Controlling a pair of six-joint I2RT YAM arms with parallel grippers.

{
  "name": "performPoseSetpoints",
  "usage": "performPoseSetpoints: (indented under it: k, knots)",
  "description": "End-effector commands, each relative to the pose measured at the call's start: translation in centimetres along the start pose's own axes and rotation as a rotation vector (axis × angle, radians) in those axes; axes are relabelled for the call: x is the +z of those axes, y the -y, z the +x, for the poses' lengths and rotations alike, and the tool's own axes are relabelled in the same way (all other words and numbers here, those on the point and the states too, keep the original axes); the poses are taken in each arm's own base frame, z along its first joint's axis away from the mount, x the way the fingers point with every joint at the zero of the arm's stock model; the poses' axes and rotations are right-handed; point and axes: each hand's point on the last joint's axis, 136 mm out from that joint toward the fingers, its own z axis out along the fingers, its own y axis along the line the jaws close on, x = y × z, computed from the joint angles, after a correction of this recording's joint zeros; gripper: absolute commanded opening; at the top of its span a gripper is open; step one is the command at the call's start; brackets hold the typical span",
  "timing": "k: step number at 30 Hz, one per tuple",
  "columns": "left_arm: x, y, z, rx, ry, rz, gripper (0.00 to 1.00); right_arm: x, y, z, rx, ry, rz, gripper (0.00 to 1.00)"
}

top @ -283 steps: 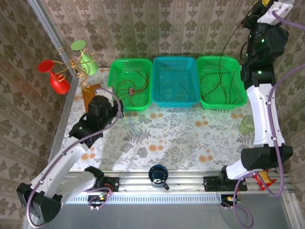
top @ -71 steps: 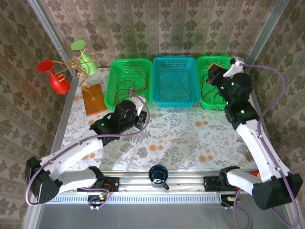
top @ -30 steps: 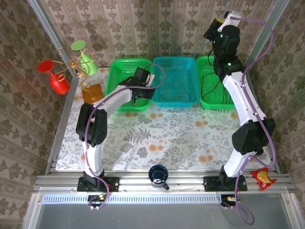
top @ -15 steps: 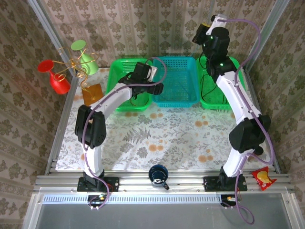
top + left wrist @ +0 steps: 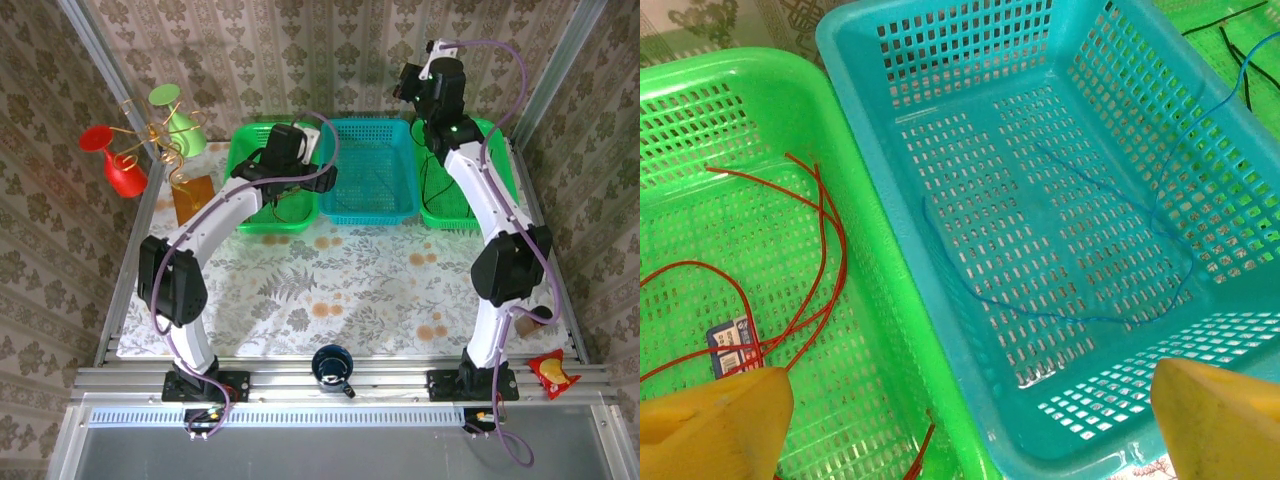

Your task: Untangle the cables

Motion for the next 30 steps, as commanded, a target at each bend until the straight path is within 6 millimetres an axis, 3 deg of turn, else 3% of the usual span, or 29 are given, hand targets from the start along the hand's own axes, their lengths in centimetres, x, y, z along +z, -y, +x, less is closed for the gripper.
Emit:
performPoseSetpoints:
  k: [1, 6, 13, 15, 19, 21, 23, 24, 28, 29, 30]
  knots:
    - [-1.3, 0.0, -0.2, 0.016, 0.017, -0.007, 0.92, 2.1, 0.3, 5.2, -0.017, -0.112, 0.025, 0.00]
    - [-1.6, -0.1, 0.9, 0.008, -0.010, -0.014, 0.92, 4.4, 1.7, 15.1, -0.062, -0.301, 0.087, 0.00]
    - [-2.9, 0.4, 2.4, -0.012, -0.026, -0.014, 0.92, 5.5, 3.4, 26.6, -0.149, -0.578, 0.131, 0.00]
    - [-3.1, 0.5, 2.9, -0.017, -0.030, -0.016, 0.92, 5.3, 3.9, 29.0, -0.184, -0.658, 0.150, 0.00]
    - [-3.5, 0.6, 3.6, -0.026, -0.037, -0.023, 0.92, 4.9, 5.1, 31.7, -0.223, -0.734, 0.189, 0.00]
    - [-3.8, 0.6, 3.7, -0.025, -0.037, -0.026, 0.92, 4.6, 5.1, 32.1, -0.248, -0.768, 0.192, 0.02]
    - [-4.2, 0.5, 3.6, -0.024, -0.035, -0.028, 0.92, 4.4, 5.1, 31.6, -0.269, -0.781, 0.190, 0.16]
    - [-4.4, 0.5, 3.6, -0.021, -0.035, -0.030, 0.92, 4.4, 4.6, 31.0, -0.282, -0.777, 0.164, 0.25]
    - [-5.3, 0.5, 3.3, -0.008, -0.022, -0.032, 0.92, 3.9, 2.5, 25.0, -0.325, -0.681, 0.105, 0.91]
    - [-5.6, 0.4, 3.2, -0.007, -0.016, -0.036, 0.92, 3.6, 2.2, 23.5, -0.337, -0.655, 0.108, 1.00]
    - [-5.9, 0.3, 3.2, -0.004, -0.012, -0.041, 0.92, 3.2, 2.1, 21.7, -0.349, -0.627, 0.113, 1.00]
